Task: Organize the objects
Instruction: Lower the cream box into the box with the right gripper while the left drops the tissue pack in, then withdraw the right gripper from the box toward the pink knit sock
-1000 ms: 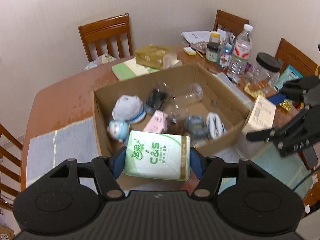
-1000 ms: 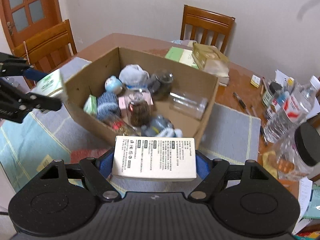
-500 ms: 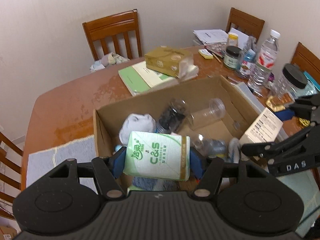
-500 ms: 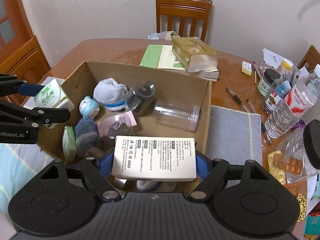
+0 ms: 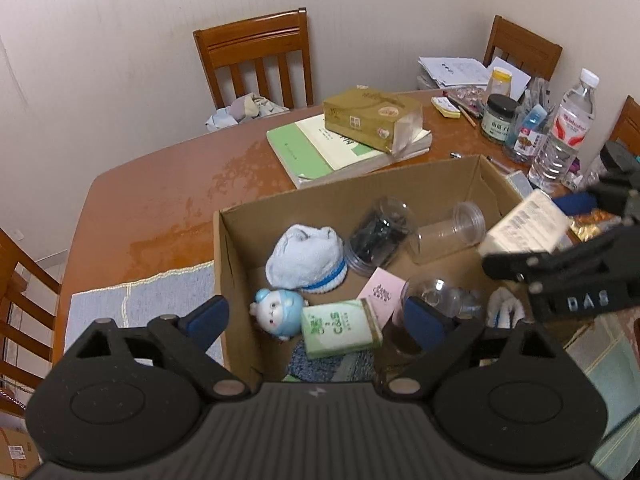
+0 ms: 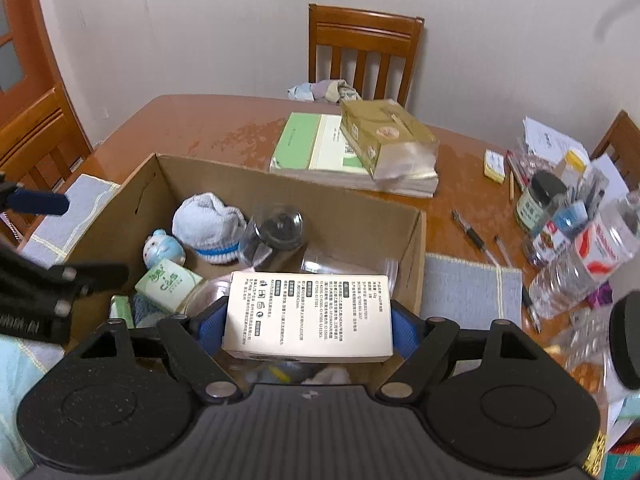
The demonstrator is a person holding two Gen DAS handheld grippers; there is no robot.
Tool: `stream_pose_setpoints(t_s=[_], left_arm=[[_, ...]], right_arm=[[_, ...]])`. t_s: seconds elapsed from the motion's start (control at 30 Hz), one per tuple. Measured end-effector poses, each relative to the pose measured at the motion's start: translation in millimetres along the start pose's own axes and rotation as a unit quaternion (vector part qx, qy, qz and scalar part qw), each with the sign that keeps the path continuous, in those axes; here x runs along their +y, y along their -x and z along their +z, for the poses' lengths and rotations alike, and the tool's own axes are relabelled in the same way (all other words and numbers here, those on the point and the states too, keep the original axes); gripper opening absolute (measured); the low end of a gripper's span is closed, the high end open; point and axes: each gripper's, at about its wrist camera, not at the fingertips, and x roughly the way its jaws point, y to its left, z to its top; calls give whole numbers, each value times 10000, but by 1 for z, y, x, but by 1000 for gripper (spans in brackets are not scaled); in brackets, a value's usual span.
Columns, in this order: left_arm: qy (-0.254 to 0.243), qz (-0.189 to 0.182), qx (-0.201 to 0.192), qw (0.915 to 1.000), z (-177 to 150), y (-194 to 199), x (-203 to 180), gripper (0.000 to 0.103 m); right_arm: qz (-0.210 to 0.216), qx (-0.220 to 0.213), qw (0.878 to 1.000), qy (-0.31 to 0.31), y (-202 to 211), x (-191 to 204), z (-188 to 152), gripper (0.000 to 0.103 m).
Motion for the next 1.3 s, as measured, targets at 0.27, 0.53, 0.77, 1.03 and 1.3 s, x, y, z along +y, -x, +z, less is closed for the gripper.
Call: stream_pose_setpoints(t_s=[0.27, 0.53, 0.77, 1.03, 1.3], left_arm=[[79, -3, 31, 10000, -5, 3, 3, 94], [248, -43, -84, 9996, -13, 16, 3, 95], [403, 159, -374, 9984, -33, 36, 1, 99], [718, 200, -525, 9958, -72, 52, 1, 101], [892, 364, -596, 9936, -111, 68, 5, 101]], right_arm=[[-4, -24, 9999, 119, -2, 8, 2, 103], [-21, -54, 9999, 95, 7, 11, -5, 103], [-164, -259, 9994, 136, 25, 18, -22, 103], [-306, -514, 9980, 189, 51, 35, -61, 103], [-124, -595, 9981, 139, 67, 56, -95, 103]])
